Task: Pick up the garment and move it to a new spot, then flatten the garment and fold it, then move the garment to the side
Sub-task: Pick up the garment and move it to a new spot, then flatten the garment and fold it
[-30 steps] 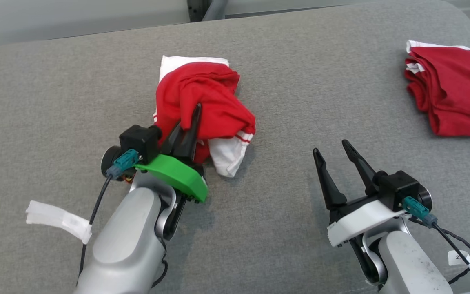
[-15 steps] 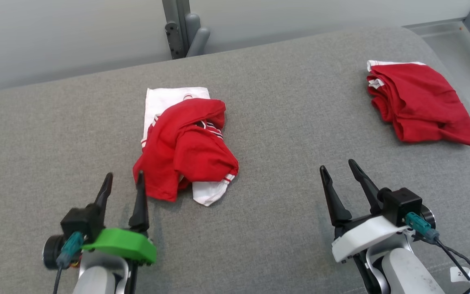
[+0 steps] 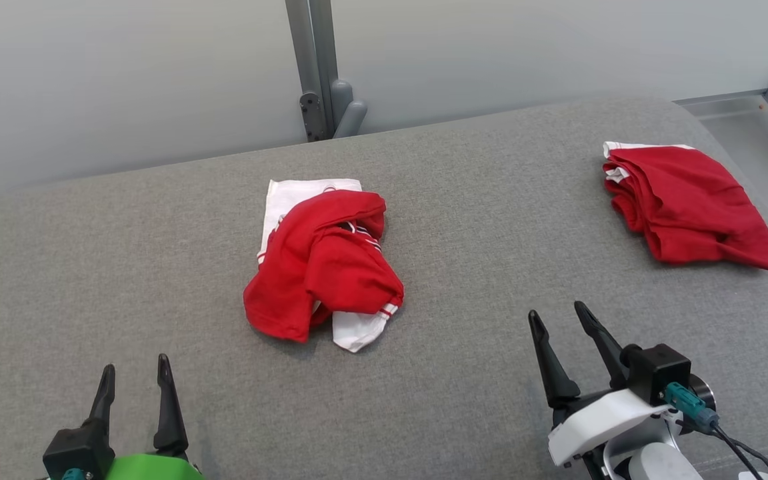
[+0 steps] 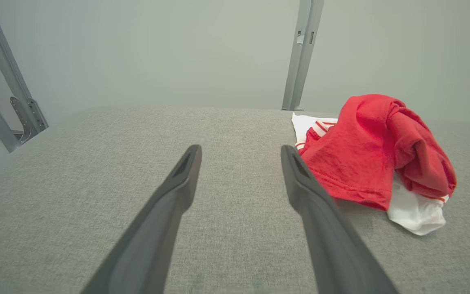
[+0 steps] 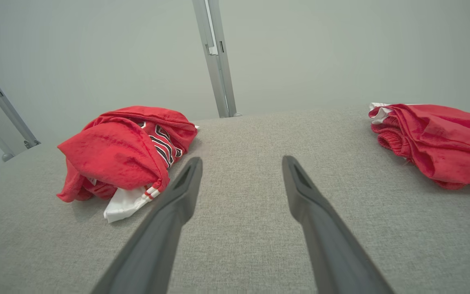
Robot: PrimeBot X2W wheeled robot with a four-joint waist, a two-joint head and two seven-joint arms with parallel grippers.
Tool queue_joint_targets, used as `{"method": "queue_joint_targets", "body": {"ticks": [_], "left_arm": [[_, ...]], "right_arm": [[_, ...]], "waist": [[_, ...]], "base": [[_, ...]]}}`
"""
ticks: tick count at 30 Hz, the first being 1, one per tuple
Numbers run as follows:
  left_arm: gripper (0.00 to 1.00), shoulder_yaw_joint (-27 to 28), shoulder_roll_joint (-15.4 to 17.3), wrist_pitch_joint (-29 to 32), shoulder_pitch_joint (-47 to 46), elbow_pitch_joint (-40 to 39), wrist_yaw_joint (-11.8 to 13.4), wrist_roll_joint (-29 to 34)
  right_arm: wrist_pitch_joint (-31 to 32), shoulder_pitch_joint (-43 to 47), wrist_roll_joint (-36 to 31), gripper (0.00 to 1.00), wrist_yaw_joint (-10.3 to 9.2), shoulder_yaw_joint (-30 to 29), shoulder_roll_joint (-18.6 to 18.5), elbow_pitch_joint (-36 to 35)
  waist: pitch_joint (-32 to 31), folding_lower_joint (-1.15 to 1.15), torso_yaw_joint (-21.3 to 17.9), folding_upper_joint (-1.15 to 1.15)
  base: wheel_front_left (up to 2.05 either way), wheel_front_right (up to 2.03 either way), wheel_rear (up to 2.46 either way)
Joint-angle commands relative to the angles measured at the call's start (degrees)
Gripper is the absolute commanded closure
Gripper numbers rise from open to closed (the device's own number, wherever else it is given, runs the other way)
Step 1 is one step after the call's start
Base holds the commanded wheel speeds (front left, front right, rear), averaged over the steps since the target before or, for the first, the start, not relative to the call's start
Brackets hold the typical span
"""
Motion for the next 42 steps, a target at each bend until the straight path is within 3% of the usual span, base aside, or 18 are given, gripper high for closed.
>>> {"method": "queue_joint_targets", "body": {"ticks": [1, 8, 14, 22, 27, 34, 36, 42], "left_arm": [[0.0, -0.1, 0.1, 0.0, 1.0, -0.5, 0.2, -0.5], [0.0, -1.8, 0.1, 0.0, 0.6, -0.4, -0.2, -1.2], [0.0, -5.4, 0.1, 0.0, -1.9, -0.1, -0.4, -2.2], [0.0, -9.7, 0.2, 0.0, -4.1, -0.6, -0.8, -3.4], [0.0, -11.4, 0.1, 0.0, -5.4, -0.9, -0.4, -4.2], [0.0, -13.0, 0.1, 0.0, -6.8, -1.6, 0.4, -5.4], [0.0, -13.1, 0.1, 0.0, -7.0, -1.7, 0.8, -5.6], [0.0, -12.0, 0.1, 0.0, -6.7, -1.3, 0.9, -6.1]], "right_arm": [[-0.2, 0.7, -0.1, 0.0, -0.06, -0.2, -0.1, 0.1], [-0.2, 1.2, 0.0, 0.0, -0.06, 0.1, -0.1, 0.3], [-0.2, -2.5, 1.0, 0.0, -0.06, 4.9, -0.6, 3.2], [-0.2, -11.3, 4.3, 0.0, -0.06, 10.7, -0.8, 14.9], [-0.2, -15.5, 7.7, 0.0, -0.06, 11.2, -0.5, 21.5], [-0.2, -19.4, 8.3, 0.0, -0.06, 10.8, -0.4, 28.2], [0.0, -20.1, 7.7, 1.0, -0.06, 11.1, -0.6, 29.8], [0.0, -20.0, 6.6, 1.0, -0.11, 8.4, -3.3, 27.8]], "waist": [[-0.3, 0.0, 0.4, 0.54], [0.4, 0.0, 1.4, 0.54], [3.6, 0.0, 5.6, 0.54], [7.9, 0.0, 14.7, 0.54], [10.8, 0.0, 19.7, 0.54], [13.6, 0.0, 23.4, 0.54], [14.1, 0.0, 23.6, 0.54], [13.8, 0.0, 21.3, 0.54]], "base": [[0.0, 0.0, 0.0], [0.0, 0.0, 0.0], [0.0, 0.0, 0.0], [0.0, 0.0, 0.0], [0.0, 0.0, 0.0], [0.0, 0.0, 0.0], [0.0, 0.0, 0.0], [0.0, 0.0, 0.0]]}}
